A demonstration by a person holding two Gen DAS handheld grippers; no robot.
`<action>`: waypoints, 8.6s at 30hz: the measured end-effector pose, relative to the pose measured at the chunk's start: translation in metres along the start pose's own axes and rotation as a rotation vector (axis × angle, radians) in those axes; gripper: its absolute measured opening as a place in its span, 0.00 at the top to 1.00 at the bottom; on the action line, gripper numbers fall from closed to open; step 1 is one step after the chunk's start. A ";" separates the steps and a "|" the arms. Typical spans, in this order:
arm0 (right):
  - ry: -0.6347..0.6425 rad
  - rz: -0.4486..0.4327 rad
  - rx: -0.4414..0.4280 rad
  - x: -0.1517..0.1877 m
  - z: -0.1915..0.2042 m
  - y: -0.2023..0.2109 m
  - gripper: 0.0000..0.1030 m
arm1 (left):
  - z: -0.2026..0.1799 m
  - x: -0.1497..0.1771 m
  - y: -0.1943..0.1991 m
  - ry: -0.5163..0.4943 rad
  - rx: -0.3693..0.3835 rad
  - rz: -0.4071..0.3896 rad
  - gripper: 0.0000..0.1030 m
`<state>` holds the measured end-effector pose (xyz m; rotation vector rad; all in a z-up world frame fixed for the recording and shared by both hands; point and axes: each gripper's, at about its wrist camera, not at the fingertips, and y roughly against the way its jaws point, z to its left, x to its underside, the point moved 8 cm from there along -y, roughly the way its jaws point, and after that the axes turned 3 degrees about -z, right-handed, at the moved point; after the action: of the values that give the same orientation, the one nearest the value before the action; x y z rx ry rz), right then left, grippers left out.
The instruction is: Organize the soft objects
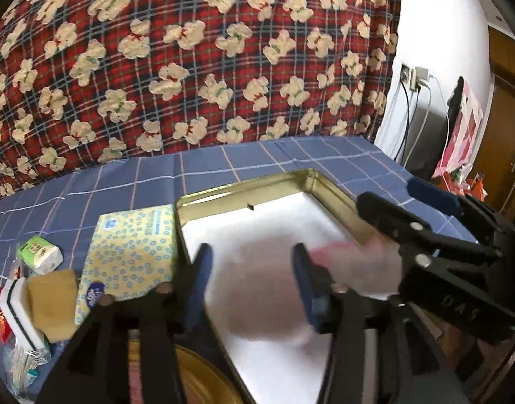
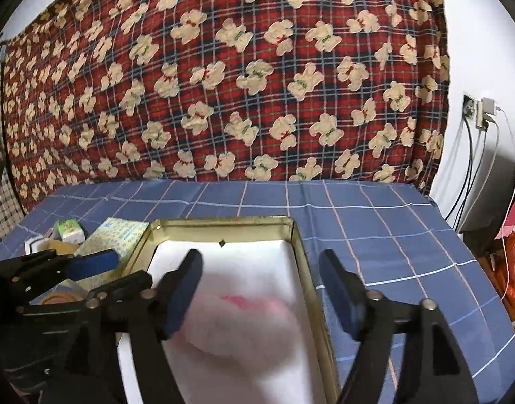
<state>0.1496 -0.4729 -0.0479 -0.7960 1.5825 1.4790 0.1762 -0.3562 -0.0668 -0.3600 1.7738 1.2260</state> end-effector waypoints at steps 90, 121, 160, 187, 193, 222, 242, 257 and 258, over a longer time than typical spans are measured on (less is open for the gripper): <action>0.102 0.092 -0.325 0.037 0.329 -0.044 0.64 | 0.305 0.099 0.137 0.389 -0.474 -0.154 0.24; 0.124 -0.202 -0.341 0.017 0.321 0.012 0.69 | 0.285 0.086 0.158 0.250 -0.572 -0.266 0.24; 0.071 -0.301 -0.227 0.010 0.276 0.031 0.68 | 0.244 0.068 0.142 0.187 -0.525 -0.330 0.24; 0.022 -0.334 -0.191 0.008 0.244 0.038 0.68 | 0.208 0.058 0.124 0.141 -0.474 -0.323 0.24; 0.007 -0.332 -0.176 0.008 0.236 0.038 0.68 | 0.203 0.056 0.122 0.139 -0.467 -0.322 0.24; -0.045 -0.364 -0.095 0.006 0.201 0.045 0.68 | 0.179 0.050 0.110 0.151 -0.431 -0.325 0.24; -0.042 -0.430 -0.093 0.002 0.198 0.060 0.68 | 0.168 0.048 0.101 0.174 -0.371 -0.317 0.24; -0.027 -0.460 -0.103 -0.004 0.191 0.075 0.68 | 0.152 0.041 0.096 0.182 -0.331 -0.280 0.24; -0.024 -0.462 -0.104 -0.006 0.190 0.077 0.68 | 0.150 0.039 0.097 0.179 -0.326 -0.278 0.24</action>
<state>0.1117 -0.2763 -0.0030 -1.1124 1.2051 1.2304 0.1682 -0.1741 -0.0545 -0.8989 1.6014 1.3096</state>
